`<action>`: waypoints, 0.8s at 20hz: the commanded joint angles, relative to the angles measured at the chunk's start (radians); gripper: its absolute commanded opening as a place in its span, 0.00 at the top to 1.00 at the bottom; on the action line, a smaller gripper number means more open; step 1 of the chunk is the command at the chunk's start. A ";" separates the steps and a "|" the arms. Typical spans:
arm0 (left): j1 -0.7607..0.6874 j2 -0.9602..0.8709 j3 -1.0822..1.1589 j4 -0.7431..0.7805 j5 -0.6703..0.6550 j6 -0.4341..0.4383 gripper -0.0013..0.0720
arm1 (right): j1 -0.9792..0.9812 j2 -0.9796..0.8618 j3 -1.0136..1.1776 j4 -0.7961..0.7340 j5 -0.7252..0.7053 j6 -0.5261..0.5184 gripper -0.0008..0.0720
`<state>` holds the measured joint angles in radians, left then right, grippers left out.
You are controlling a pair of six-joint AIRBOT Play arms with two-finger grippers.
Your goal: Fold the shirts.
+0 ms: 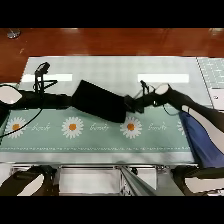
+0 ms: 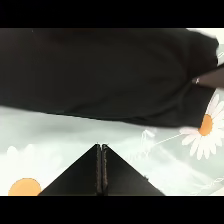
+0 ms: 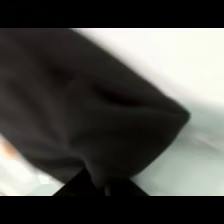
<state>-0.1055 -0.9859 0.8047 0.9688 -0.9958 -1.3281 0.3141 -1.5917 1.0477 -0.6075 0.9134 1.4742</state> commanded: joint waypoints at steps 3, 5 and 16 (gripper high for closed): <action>-0.001 -0.028 0.000 0.001 0.001 0.000 0.95 | -0.014 -0.025 0.487 -0.237 0.244 0.066 0.95; -0.001 -0.028 0.000 0.001 0.000 0.000 0.95 | -0.052 -0.025 0.689 -0.353 0.357 0.127 0.95; -0.002 -0.028 0.000 0.001 -0.024 0.000 0.95 | -0.545 0.160 0.979 -0.721 0.944 0.224 0.94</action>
<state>-0.1062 -1.0134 0.8047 0.9695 -1.0168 -1.3281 -0.1013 -1.4933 2.0232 -1.1969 1.6836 1.6836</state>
